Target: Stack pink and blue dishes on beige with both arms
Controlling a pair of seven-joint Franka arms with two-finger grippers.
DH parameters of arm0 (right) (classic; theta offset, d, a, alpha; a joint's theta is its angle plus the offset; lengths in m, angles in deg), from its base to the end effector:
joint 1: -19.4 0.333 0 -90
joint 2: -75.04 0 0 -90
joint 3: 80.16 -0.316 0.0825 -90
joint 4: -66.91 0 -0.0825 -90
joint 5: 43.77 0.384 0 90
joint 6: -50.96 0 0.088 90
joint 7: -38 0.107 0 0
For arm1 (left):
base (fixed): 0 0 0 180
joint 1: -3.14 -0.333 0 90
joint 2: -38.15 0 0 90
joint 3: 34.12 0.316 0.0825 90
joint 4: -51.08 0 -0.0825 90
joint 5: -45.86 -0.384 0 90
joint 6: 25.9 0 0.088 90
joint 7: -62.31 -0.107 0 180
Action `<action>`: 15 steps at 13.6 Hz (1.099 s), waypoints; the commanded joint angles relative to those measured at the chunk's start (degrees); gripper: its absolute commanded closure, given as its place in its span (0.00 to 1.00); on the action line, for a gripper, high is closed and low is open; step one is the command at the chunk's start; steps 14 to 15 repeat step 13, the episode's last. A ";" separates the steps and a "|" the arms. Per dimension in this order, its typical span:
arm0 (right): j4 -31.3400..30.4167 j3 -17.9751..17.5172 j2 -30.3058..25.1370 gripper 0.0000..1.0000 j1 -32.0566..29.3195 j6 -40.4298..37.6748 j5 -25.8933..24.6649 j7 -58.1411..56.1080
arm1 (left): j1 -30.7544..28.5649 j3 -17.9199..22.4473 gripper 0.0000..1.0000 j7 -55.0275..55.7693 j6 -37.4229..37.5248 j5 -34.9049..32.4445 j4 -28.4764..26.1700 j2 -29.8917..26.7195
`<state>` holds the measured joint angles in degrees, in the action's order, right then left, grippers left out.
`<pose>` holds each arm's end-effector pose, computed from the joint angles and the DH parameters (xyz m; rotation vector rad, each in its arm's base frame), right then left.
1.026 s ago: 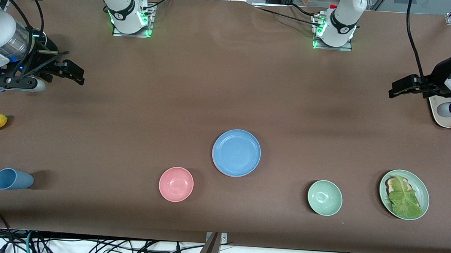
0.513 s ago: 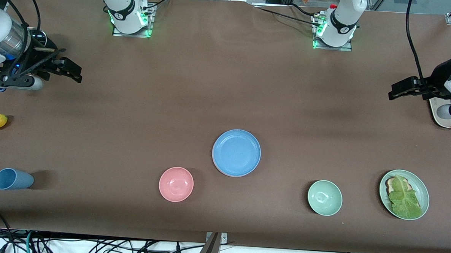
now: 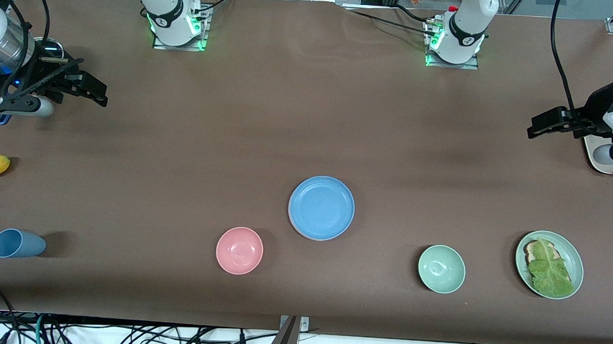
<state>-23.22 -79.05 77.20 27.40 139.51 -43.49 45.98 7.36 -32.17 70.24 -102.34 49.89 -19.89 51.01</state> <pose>0.5580 0.0682 0.6002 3.1355 -0.0299 -0.1023 0.5962 -0.0352 0.6289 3.0818 0.1331 -0.2068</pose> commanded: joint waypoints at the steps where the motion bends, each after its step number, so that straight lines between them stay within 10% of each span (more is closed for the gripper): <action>1: 0.75 -1.02 -0.49 0.00 -0.88 -1.19 -0.63 -1.12 | -0.08 -0.19 0.00 -1.08 -0.55 -1.66 -0.13 -0.20; 15: 2.95 -0.75 0.12 0.00 -0.97 -5.59 -0.63 -1.12 | -0.35 -0.19 0.00 -5.03 -0.73 -1.57 0.05 0.06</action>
